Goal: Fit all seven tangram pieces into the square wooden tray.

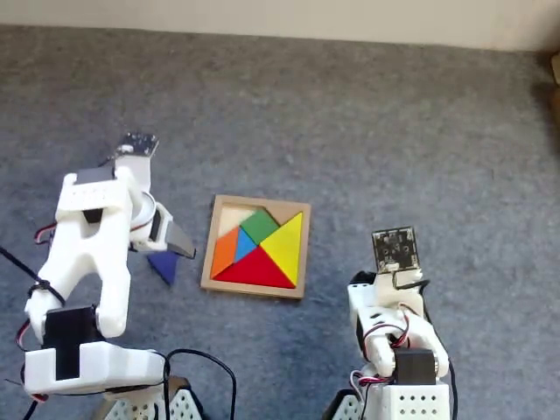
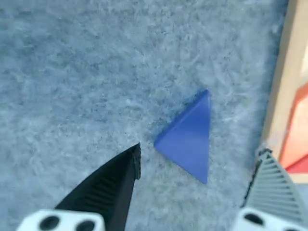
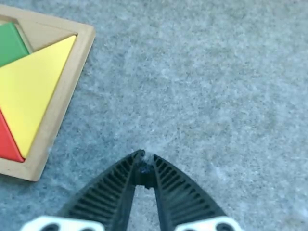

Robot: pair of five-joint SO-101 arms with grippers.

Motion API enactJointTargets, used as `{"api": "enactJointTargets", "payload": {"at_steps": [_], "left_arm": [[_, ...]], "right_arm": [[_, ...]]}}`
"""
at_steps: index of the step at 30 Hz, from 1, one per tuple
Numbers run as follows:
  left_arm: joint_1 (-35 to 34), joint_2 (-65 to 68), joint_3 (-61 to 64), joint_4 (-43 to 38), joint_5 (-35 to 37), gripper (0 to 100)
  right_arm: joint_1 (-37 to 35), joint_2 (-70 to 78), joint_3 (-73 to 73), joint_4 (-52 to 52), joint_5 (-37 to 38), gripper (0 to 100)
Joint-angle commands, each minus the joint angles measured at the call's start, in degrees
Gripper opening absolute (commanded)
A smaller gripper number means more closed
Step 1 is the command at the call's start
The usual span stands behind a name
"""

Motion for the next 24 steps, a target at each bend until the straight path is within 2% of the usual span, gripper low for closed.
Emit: {"api": "enactJointTargets", "payload": {"at_steps": [1,5,13,22,24], "left_arm": [[0.8,-2.5,2.3,-4.1,-0.5,36],[0.8,-0.7,3.7,-7.1,-0.2,34],[2.1,7.9,-4.4,-1.7,-0.2,28],[2.1,8.5,-4.5,-0.9,-0.2,28],[2.1,8.6,-4.5,-0.9,-0.2,25]], "right_arm": [[0.7,-1.1,5.8,-0.2,-0.1,0.4],[0.7,-1.1,5.8,-0.2,-0.1,0.4],[0.7,-1.1,5.8,-0.2,-0.1,0.4],[0.7,-1.1,5.8,-0.2,-0.1,0.4],[0.7,-1.1,5.8,-0.2,-0.1,0.4]]}}
